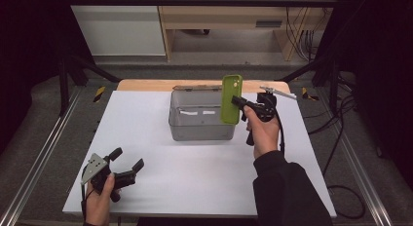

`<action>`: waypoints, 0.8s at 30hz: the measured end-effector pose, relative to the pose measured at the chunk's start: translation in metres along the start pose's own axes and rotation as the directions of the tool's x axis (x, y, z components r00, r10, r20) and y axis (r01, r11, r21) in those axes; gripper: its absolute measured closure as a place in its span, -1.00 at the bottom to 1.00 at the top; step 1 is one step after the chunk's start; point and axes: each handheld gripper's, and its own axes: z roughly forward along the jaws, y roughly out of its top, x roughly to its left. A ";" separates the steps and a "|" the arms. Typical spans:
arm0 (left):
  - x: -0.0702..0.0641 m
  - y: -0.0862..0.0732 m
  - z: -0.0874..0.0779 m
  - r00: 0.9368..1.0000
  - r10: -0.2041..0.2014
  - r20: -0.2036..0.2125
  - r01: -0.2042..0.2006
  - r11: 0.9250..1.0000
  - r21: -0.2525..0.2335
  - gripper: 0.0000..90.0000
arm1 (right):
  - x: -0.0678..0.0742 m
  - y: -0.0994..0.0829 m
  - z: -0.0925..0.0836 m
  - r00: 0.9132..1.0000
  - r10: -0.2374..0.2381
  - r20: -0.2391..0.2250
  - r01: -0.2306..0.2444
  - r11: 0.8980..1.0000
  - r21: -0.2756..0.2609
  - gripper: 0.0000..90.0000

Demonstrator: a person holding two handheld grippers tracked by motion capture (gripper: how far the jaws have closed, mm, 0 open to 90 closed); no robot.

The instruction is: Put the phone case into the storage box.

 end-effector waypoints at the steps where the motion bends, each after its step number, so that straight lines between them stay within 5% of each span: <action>1: 0.000 0.000 0.000 1.000 -0.001 -0.002 0.001 1.000 0.001 -0.95 | -0.001 0.000 0.001 1.000 0.000 0.003 0.000 1.000 0.001 0.71; 24: 0.003 -0.001 0.001 1.000 -0.011 -0.006 0.011 1.000 -0.002 -0.95 | -0.006 0.005 0.006 1.000 0.014 0.017 -0.013 1.000 -0.008 0.71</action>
